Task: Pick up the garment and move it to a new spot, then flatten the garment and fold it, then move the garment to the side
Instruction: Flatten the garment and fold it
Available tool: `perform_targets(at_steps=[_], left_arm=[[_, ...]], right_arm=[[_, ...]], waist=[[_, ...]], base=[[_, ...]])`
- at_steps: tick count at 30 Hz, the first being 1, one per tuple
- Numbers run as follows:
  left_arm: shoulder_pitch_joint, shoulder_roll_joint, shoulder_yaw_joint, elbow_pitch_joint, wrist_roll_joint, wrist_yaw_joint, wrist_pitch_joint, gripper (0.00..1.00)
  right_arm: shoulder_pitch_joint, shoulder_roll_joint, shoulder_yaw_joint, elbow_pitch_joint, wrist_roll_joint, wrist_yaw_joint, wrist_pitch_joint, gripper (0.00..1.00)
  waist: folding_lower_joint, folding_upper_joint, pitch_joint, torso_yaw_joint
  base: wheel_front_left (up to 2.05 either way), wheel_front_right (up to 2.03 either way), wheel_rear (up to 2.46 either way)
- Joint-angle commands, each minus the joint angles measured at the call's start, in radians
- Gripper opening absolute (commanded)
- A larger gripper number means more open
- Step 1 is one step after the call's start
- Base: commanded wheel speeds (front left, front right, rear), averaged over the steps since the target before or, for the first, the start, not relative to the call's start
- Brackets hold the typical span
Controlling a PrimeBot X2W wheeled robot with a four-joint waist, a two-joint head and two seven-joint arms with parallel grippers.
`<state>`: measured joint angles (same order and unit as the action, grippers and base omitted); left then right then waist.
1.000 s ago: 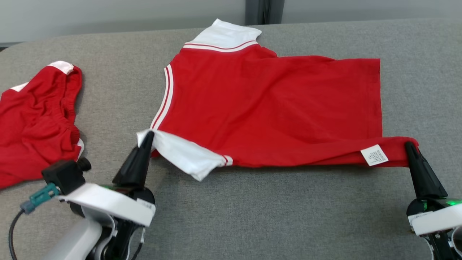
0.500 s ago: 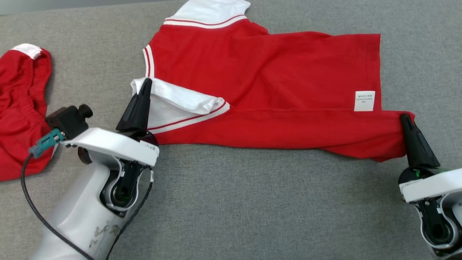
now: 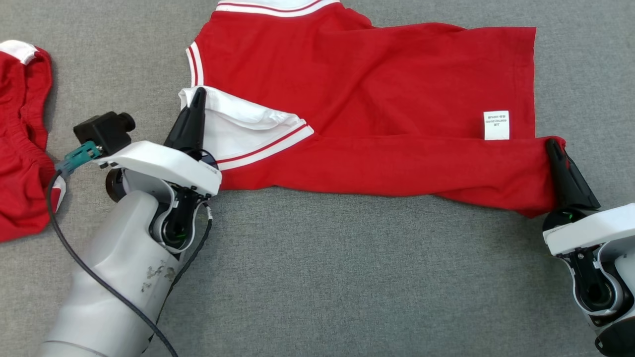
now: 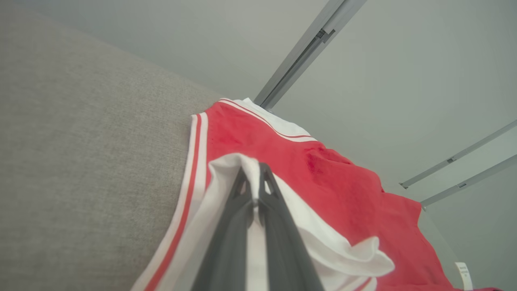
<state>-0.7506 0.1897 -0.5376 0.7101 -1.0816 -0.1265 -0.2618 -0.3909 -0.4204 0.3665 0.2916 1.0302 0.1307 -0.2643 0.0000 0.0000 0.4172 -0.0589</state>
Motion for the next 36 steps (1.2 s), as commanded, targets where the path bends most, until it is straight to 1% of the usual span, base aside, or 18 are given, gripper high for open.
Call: perform_targets(at_steps=[1, 2, 3, 4, 5, 6, 7, 8, 9, 10, 14, 17, 25, 30, 33, 36], left_arm=[[-0.017, -0.003, -0.004, 0.004, 0.004, -0.005, -0.004, 0.0], [-0.023, -0.007, -0.008, 0.009, 0.001, -0.005, -0.004, 0.0], [-0.026, -0.009, -0.015, 0.016, -0.005, -0.006, -0.004, 0.0], [-0.03, -0.012, -0.023, 0.023, -0.012, -0.006, -0.004, 0.2], [-0.037, -0.012, -0.03, 0.028, -0.013, -0.006, -0.004, 0.43], [-0.041, -0.013, -0.037, 0.031, -0.017, -0.006, -0.004, 0.87], [-0.042, -0.015, -0.046, 0.036, -0.022, -0.006, -0.004, 1.0], [-0.042, -0.014, -0.052, 0.04, -0.029, -0.006, -0.004, 1.0], [-0.041, -0.012, -0.056, 0.046, -0.034, -0.006, -0.003, 1.0], [-0.041, -0.01, -0.061, 0.051, -0.04, -0.006, -0.003, 1.0], [-0.038, 0.002, -0.066, 0.057, -0.045, -0.006, -0.003, 1.0], [-0.021, 0.015, -0.047, 0.046, -0.027, -0.006, -0.003, 1.0], [0.068, 0.053, -0.001, -0.008, 0.052, -0.005, -0.003, 1.0], [0.154, 0.077, 0.052, -0.051, 0.113, -0.005, -0.003, 1.0], [0.197, 0.079, 0.068, -0.056, 0.146, -0.005, -0.003, 1.0], [0.239, 0.072, 0.087, -0.065, 0.169, 0.007, -0.003, 1.0]], right_arm=[[-0.011, -0.005, 0.0, 0.007, -0.005, 0.0, 0.0, 0.0], [-0.015, -0.005, 0.003, 0.012, -0.008, 0.0, 0.0, 0.01], [-0.017, -0.003, 0.006, 0.019, -0.009, 0.0, 0.0, 0.09], [-0.018, 0.0, 0.01, 0.027, -0.012, 0.0, 0.0, 0.18], [-0.02, 0.001, 0.012, 0.032, -0.013, 0.0, 0.0, 0.28], [-0.023, 0.003, 0.013, 0.035, -0.013, 0.0, 0.0, 0.4], [-0.024, 0.004, 0.014, 0.037, -0.012, 0.0, 0.0, 0.45], [-0.025, 0.005, 0.015, 0.04, -0.013, 0.0, 0.0, 0.54], [-0.026, 0.007, 0.016, 0.043, -0.014, 0.0, 0.0, 0.95], [-0.027, 0.01, 0.016, 0.046, -0.015, 0.0, 0.0, 1.0], [-0.026, 0.017, 0.008, 0.043, -0.025, 0.0, 0.0, 1.0], [-0.013, 0.02, -0.002, 0.028, -0.038, 0.0, 0.0, 1.0], [0.05, 0.028, -0.04, -0.009, -0.074, 0.0, 0.0, 1.0], [0.092, 0.036, -0.052, 0.002, -0.075, 0.0, 0.0, 1.0], [0.114, 0.045, -0.058, 0.021, -0.06, 0.0, 0.0, 1.0], [0.129, 0.06, -0.062, 0.04, -0.048, 0.0, 0.0, 1.0]], waist=[[0.0, 0.0, 0.002, 0.001], [0.0, 0.0, 0.002, 0.002], [0.0, 0.0, 0.003, 0.003], [0.0, 0.0, 0.002, 0.003], [0.0, 0.0, 0.001, 0.003], [0.0, 0.0, 0.0, 0.003], [0.0, 0.0, -0.002, 0.003], [0.0, 0.0, -0.004, 0.002], [0.0, 0.0, -0.006, 0.002], [0.0, 0.0, -0.008, 0.001], [0.0, 0.0, -0.021, -0.002], [0.0, 0.0, -0.035, -0.004], [0.0, 0.0, -0.097, -0.008], [0.0, 0.0, -0.14, -0.014], [0.0, 0.0, -0.156, -0.016], [0.0, 0.0, -0.164, -0.015]], base=[[0.0, 0.0, 0.0], [0.0, 0.0, 0.0], [0.0, 0.0, 0.0], [0.0, 0.0, 0.0], [0.0, 0.0, 0.0], [0.0, 0.0, 0.0], [0.0, 0.0, 0.0], [0.0, 0.0, 0.0], [0.0, 0.0, 0.0], [0.0, 0.0, 0.0], [0.0, 0.0, 0.0], [0.0, 0.0, 0.0], [0.0, 0.0, 0.0], [0.0, 0.0, 0.0], [0.0, 0.0, 0.0], [0.0, 0.0, 0.0]])
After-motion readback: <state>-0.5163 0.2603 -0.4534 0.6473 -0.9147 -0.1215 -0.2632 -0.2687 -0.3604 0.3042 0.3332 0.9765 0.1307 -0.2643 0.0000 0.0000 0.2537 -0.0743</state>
